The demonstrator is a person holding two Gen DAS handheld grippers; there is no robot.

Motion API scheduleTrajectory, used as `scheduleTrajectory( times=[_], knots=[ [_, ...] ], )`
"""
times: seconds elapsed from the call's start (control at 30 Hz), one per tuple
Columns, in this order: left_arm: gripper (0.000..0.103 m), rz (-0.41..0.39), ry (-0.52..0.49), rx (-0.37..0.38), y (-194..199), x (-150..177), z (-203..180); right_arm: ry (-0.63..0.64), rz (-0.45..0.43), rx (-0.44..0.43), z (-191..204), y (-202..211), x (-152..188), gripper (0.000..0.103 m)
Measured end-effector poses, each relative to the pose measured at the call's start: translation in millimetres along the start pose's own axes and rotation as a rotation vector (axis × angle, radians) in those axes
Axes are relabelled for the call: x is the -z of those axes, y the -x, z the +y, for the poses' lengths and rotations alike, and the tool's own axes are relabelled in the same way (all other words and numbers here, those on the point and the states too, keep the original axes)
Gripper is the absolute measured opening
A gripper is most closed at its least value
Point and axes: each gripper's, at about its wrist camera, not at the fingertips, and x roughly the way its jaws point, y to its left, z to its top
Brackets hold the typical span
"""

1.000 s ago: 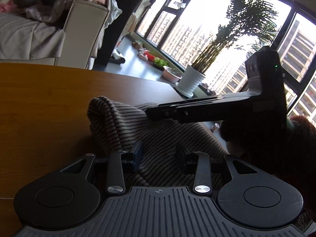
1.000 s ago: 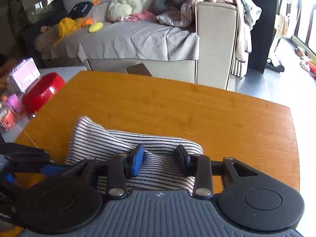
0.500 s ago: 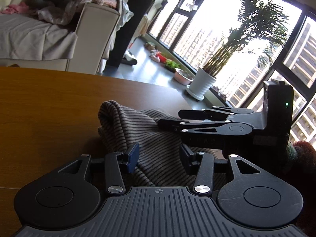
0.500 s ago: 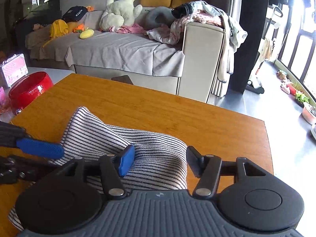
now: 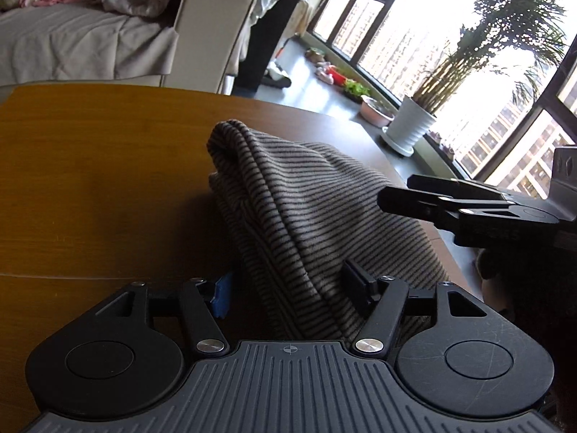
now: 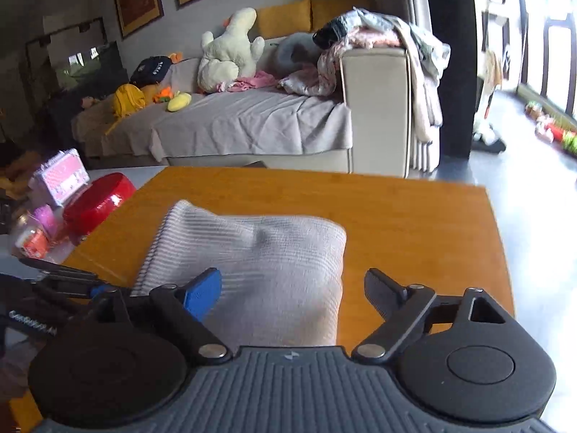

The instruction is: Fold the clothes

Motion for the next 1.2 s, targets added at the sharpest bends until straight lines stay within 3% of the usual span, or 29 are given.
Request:
scheduleTrajectory(
  times=[0.17, 0.3, 0.43, 0.67, 0.8, 0.87, 0.93, 1.03, 1.13, 1.2],
  knots=[
    [0.068, 0.008, 0.063, 0.077, -4, 10, 14, -0.111, 0.091, -0.133, -14, -5, 32, 0.091],
    [0.066, -0.009, 0.079, 0.099, -1, 12, 26, -0.128, 0.106, -0.152, -4, -23, 26, 0.089],
    [0.065, -0.053, 0.06, 0.07, 13, 9, 47, -0.109, 0.105, -0.177, 15, -56, 7, 0.087],
    [0.066, -0.14, 0.107, -0.056, 40, -19, 120, -0.073, 0.052, -0.214, 68, -137, -34, 0.086],
    [0.064, -0.171, 0.106, -0.141, 50, -41, 143, -0.057, 0.022, -0.209, 88, -169, -51, 0.086],
    [0.057, -0.214, 0.056, -0.19, 66, -50, 139, -0.052, 0.019, -0.2, 93, -174, -54, 0.087],
    [0.057, -0.282, 0.018, -0.187, 84, -58, 131, -0.024, 0.007, -0.179, 96, -170, -51, 0.088],
    [0.059, -0.367, -0.012, -0.11, 97, -79, 119, 0.031, -0.017, -0.139, 101, -161, -50, 0.09],
    [0.059, -0.323, -0.02, -0.1, 67, -103, 123, 0.141, -0.058, -0.058, 115, -144, -52, 0.093],
    [0.057, -0.25, 0.004, -0.127, 36, -112, 136, 0.265, -0.143, 0.015, 130, -123, -48, 0.091]
  ],
)
